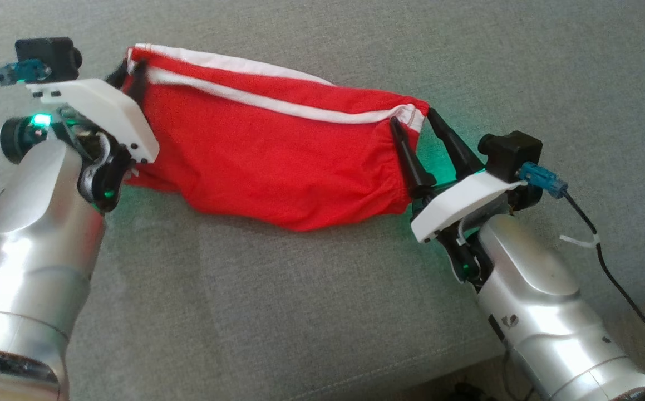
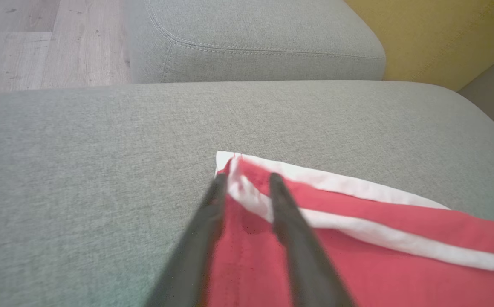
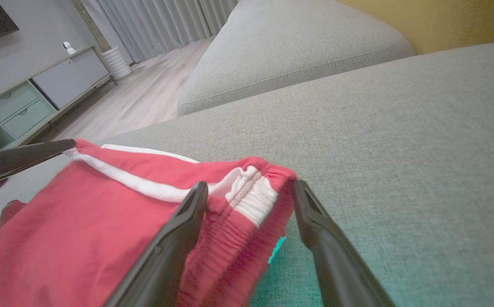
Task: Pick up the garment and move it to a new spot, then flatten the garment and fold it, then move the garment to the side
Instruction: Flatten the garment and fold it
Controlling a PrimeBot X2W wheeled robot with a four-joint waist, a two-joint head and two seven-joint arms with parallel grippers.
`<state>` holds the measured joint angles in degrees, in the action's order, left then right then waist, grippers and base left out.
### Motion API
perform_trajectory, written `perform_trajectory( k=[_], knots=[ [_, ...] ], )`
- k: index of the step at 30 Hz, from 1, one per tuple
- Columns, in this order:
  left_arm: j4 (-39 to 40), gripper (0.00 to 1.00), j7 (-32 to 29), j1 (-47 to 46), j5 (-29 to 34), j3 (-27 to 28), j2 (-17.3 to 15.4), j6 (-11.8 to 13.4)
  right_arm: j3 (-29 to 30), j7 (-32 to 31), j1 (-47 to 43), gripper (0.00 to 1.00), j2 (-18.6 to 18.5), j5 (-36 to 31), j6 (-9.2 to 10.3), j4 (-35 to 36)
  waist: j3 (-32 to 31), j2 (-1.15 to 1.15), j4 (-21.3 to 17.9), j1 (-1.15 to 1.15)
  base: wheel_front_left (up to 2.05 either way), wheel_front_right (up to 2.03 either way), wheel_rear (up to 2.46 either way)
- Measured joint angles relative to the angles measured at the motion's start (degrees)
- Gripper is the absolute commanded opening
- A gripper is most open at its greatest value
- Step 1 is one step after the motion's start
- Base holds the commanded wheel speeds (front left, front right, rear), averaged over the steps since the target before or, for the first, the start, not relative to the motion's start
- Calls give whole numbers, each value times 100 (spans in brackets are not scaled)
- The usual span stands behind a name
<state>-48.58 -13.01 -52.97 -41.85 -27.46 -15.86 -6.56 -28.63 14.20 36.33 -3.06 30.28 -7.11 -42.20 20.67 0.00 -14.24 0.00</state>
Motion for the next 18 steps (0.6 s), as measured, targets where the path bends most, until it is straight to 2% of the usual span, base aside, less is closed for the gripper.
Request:
perform_trajectory(
  k=[9,18],
  knots=[
    [-151,100,326,-3,-125,2,13,-54,430,1,-115,100,-8,-224,0,218,-246,0,107,0,0,0,0],
    [44,100,163,297,-494,-151,-63,-60,1209,1,-951,100,-8,-878,0,498,-711,0,237,-1,0,0,0]
  ],
)
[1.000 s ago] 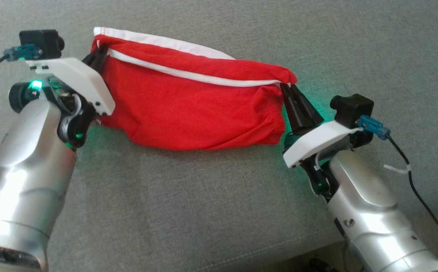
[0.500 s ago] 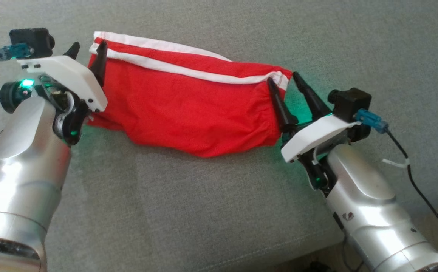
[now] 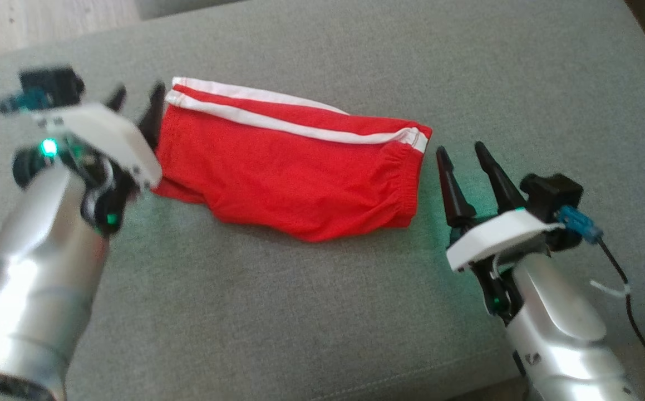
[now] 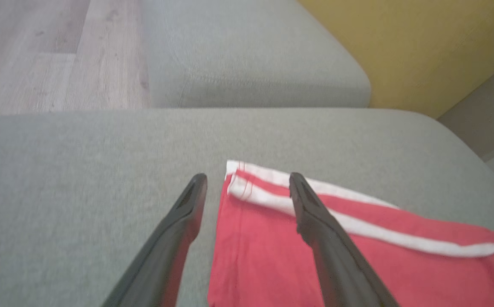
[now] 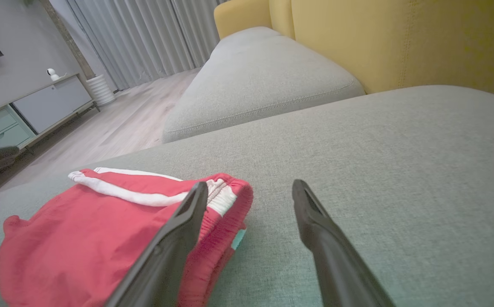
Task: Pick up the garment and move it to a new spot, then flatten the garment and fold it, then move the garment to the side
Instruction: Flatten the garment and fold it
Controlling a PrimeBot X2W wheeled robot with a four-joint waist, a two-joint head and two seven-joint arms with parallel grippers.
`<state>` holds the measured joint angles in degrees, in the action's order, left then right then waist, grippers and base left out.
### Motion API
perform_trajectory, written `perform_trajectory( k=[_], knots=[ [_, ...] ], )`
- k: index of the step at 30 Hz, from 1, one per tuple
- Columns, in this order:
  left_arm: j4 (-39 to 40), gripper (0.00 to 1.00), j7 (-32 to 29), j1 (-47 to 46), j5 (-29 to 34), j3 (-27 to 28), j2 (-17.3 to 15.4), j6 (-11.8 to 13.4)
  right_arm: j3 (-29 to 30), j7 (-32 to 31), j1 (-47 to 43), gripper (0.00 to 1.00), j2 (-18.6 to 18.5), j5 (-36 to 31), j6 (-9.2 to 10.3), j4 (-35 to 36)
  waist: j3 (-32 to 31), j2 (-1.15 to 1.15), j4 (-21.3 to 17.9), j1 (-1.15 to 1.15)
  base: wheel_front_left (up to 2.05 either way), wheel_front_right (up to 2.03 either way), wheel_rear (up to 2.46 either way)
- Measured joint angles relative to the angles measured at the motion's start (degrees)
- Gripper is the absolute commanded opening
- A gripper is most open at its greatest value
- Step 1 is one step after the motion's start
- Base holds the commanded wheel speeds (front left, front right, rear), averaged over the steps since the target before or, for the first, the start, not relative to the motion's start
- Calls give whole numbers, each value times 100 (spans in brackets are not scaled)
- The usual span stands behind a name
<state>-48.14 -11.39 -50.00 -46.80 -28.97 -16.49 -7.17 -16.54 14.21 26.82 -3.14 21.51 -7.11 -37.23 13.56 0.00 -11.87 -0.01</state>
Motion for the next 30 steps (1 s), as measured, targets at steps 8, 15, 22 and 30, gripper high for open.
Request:
perform_trajectory(
  k=[8,15,22,30],
  knots=[
    [71,100,-314,836,-242,-256,-138,-41,380,-1,-537,100,3,-336,0,546,-165,0,-22,0,0,0,0],
    [94,100,-107,1083,-240,-266,-108,124,464,-127,-914,100,5,-396,1,1112,-38,0,-87,0,0,0,0],
    [112,100,42,1123,-204,-320,-36,285,570,-275,-1116,100,8,-441,0,1527,65,0,-116,1,0,0,0],
    [109,39,45,1123,-204,-343,-2,331,653,-347,-1140,100,9,-446,0,1740,89,0,-102,1,0,0,0]
  ],
)
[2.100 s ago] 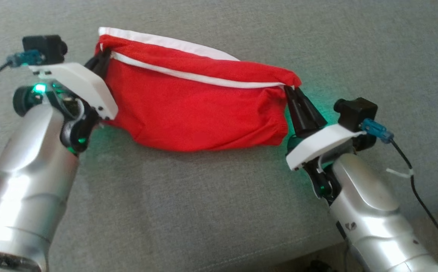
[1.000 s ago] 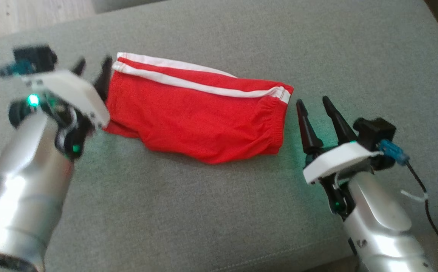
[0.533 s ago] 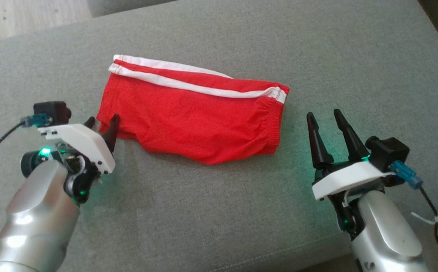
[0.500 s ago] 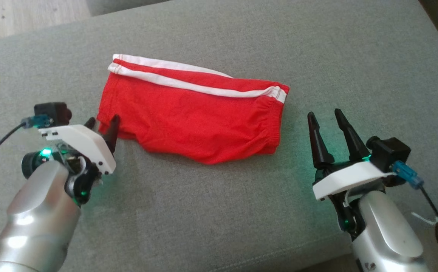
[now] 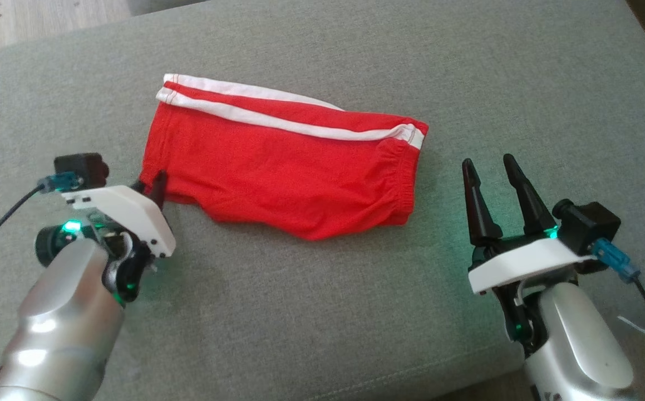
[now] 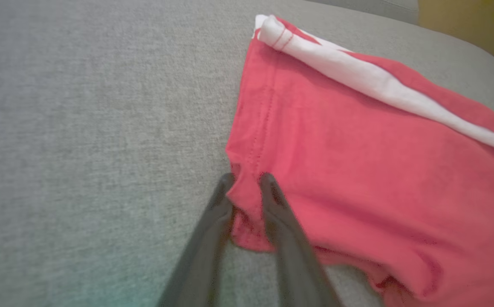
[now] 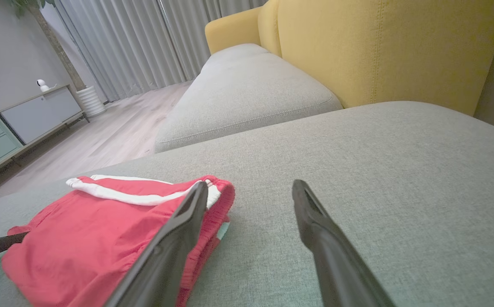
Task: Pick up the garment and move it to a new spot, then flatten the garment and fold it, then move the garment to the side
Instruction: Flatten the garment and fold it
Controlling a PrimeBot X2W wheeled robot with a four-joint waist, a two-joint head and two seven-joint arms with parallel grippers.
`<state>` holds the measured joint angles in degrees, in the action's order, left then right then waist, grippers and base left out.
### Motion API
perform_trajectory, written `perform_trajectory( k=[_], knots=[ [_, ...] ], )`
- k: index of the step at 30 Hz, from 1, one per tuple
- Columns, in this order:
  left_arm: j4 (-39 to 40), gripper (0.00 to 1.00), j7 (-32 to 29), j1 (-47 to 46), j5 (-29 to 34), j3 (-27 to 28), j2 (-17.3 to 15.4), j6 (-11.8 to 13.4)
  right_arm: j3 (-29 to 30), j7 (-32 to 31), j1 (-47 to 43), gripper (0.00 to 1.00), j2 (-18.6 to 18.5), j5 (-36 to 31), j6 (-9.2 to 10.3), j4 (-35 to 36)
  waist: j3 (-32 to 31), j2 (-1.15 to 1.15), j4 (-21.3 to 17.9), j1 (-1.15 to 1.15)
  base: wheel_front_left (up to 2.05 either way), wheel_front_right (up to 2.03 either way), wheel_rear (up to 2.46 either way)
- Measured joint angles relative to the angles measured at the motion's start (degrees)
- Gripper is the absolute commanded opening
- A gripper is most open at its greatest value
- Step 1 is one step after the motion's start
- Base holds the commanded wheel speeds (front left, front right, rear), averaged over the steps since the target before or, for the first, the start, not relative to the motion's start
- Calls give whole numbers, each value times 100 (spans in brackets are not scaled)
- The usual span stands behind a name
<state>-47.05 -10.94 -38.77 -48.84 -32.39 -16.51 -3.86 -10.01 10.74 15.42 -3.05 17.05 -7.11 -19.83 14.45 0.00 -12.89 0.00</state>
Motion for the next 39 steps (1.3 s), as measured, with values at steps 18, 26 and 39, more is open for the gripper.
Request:
perform_trajectory(
  k=[18,26,39],
  knots=[
    [1027,0,604,740,-111,-44,52,-11,453,-18,-280,100,15,-162,0,151,-239,0,364,0,0,0,0],
    [2470,0,889,2047,-197,25,-111,503,815,-189,-488,100,25,-312,1,277,-432,0,834,0,0,0,0],
    [2930,100,1377,2657,-248,29,114,879,888,-469,-612,100,27,-401,0,448,-586,0,1123,0,0,0,0]
  ],
)
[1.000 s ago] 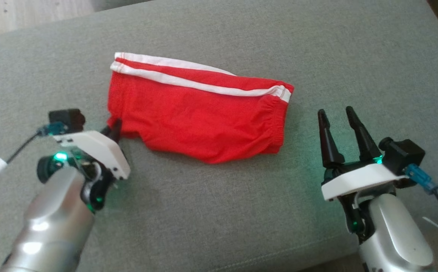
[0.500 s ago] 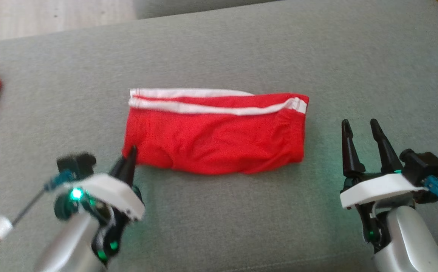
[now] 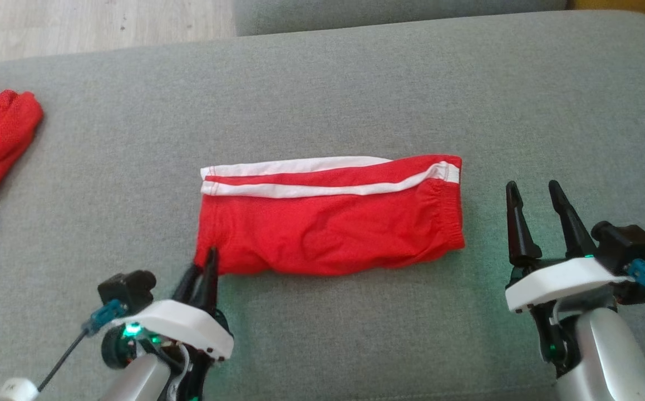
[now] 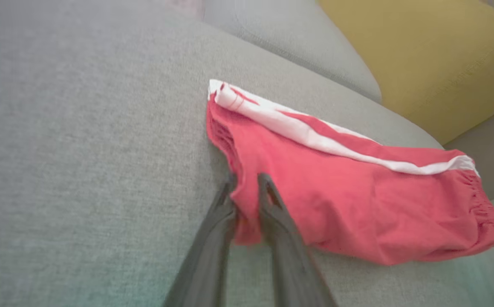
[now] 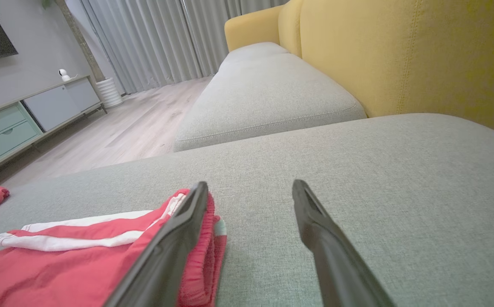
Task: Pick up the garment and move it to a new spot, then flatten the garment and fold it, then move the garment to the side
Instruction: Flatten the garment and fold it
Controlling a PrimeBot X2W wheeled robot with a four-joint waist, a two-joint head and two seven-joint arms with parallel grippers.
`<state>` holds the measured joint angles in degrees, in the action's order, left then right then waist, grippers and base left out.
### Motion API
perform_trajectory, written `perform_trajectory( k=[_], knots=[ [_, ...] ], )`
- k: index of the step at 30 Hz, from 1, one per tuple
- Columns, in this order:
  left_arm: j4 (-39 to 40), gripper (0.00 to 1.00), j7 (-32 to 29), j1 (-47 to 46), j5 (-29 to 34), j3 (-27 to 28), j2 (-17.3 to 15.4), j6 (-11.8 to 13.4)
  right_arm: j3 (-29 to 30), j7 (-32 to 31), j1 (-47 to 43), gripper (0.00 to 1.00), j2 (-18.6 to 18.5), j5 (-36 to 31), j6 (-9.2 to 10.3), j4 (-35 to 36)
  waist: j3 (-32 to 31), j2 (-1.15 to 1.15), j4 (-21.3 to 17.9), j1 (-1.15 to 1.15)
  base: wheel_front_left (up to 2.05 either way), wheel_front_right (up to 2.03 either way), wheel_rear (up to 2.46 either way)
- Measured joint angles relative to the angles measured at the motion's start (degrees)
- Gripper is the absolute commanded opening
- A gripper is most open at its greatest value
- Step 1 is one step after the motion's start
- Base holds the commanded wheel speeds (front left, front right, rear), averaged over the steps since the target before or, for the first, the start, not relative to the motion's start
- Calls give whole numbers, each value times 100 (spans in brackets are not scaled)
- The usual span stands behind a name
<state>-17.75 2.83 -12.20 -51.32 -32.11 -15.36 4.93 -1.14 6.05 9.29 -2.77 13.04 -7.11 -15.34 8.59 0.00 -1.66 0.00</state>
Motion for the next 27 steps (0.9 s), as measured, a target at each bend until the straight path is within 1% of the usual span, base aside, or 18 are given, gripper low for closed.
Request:
perform_trajectory(
  k=[9,11,16,19,23,27],
  knots=[
    [207,100,825,-81,784,15,-147,221,136,-118,-74,100,0,-48,1,9,-169,0,66,0,0,0,0],
    [243,100,887,-88,838,20,-154,237,142,-157,-75,100,0,-62,0,8,-191,0,88,0,0,0,0],
    [403,100,1043,-84,999,70,-141,412,121,-474,-69,100,2,-66,0,-49,-276,0,236,0,0,0,0],
    [475,100,1088,-34,1007,111,-122,467,76,-777,-24,100,1,-54,0,-254,-297,0,356,0,0,0,0],
    [514,100,1096,107,1009,204,-46,472,-36,-1093,180,100,1,-51,0,-659,-289,0,551,0,0,0,0],
    [524,100,1139,232,1013,266,-12,471,63,-1324,480,100,1,-157,0,-1155,-257,0,766,1,0,0,0]
  ],
)
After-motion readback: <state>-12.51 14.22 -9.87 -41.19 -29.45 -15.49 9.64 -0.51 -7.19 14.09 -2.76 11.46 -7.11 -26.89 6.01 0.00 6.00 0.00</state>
